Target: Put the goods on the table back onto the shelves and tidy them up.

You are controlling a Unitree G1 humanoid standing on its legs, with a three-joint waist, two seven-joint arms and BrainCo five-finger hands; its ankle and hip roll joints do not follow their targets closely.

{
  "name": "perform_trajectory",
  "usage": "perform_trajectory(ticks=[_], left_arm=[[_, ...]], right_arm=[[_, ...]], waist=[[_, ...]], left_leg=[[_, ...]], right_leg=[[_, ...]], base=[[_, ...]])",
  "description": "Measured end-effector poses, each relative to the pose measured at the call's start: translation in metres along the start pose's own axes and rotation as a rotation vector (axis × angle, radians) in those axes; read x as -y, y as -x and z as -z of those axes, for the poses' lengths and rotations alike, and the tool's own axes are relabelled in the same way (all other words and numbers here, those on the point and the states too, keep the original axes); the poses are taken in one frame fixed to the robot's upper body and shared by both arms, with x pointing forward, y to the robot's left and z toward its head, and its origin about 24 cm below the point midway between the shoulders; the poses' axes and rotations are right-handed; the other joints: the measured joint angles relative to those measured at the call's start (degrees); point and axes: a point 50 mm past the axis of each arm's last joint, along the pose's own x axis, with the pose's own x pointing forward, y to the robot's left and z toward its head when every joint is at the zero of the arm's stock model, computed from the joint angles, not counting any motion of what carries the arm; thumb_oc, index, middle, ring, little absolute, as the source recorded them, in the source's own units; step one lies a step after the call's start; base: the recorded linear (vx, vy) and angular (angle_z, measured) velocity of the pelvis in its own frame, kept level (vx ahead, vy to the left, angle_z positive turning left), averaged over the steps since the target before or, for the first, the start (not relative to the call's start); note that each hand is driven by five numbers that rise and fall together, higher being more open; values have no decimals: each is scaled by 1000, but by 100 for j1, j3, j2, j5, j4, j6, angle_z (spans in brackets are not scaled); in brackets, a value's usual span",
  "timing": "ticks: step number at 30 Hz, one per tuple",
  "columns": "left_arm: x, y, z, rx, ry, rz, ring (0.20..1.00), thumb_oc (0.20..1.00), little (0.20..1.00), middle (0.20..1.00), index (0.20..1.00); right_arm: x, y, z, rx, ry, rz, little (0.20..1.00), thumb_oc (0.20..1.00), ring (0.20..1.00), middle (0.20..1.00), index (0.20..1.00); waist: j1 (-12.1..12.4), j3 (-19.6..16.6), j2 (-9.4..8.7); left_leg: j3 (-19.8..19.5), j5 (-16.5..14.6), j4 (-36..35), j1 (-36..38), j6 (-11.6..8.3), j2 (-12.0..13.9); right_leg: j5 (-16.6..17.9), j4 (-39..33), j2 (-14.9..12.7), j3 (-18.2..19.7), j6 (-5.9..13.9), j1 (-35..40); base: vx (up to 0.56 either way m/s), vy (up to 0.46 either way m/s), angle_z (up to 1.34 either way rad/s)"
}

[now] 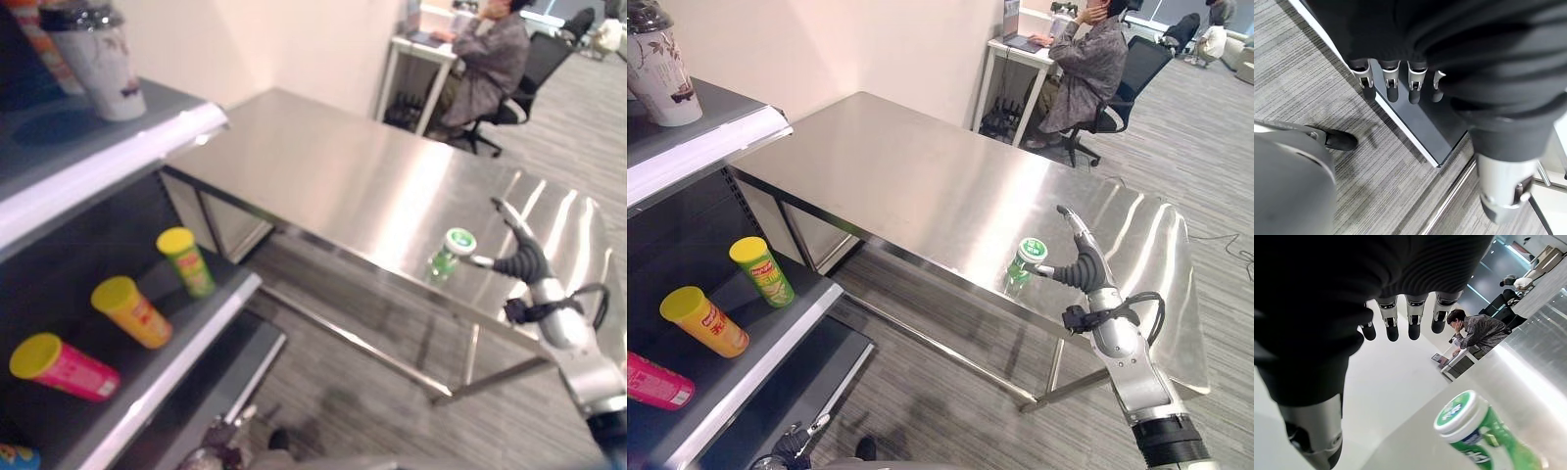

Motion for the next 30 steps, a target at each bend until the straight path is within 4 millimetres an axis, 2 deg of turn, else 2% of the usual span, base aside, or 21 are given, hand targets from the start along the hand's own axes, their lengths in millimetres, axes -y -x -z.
perform_trajectory(ticks=[4, 8, 10, 15, 22, 30], left_arm=[[-3, 0, 1, -6, 5, -8, 1000, 1000, 1000, 1000, 1000], [-7, 1, 3, -18, 19, -12, 1000, 1000, 1000, 1000, 1000], [-9, 1, 6, -29, 17, -16, 1000, 1000, 1000, 1000, 1000], [-12, 3, 10, -35, 16, -18, 1000, 1000, 1000, 1000, 1000], [-13, 3, 12, -42, 52, -23, 1000, 1000, 1000, 1000, 1000], [-14, 4, 13, -49, 45, -26, 1000, 1000, 1000, 1000, 1000]], right_arm=[[8, 0, 7, -24, 44, -6, 1000, 1000, 1000, 1000, 1000], [16, 1, 18, -79, 98, -20, 1000, 1000, 1000, 1000, 1000], [11, 3, 26, -114, 105, -50, 1000, 1000, 1000, 1000, 1000], [-1, 5, 40, -180, 99, -118, 1000, 1000, 1000, 1000, 1000], [-8, -18, 49, -239, 66, -119, 1000, 1000, 1000, 1000, 1000], [-8, -32, 49, -259, 36, -50, 1000, 1000, 1000, 1000, 1000]], waist=[[18, -16, -36], [29, -49, -100], [40, -81, -149], [100, -120, -227], [206, -109, -243], [333, -106, -263]], left_leg=[[-7, 1, -1, -18, -39, 67], [-37, 9, 1, -124, -44, 113], [-45, 27, 1, -114, -60, 111], [-61, 77, 4, -117, -65, 88], [-104, 81, 2, -117, -68, 91], [-227, 67, 3, -217, -76, 80]], right_leg=[[-189, -33, 66, -2, -60, -40], [-165, -32, 123, -8, -64, -137], [-118, -31, 123, -19, -1, -119], [-68, -13, 109, -25, -47, -93], [-69, -2, 119, -58, -46, -72], [-112, -30, 129, -193, -49, -105]], base=[[0, 0, 0], [2, 1, 1], [0, 0, 0], [0, 0, 0], [8, 2, 1], [18, 3, 9]])
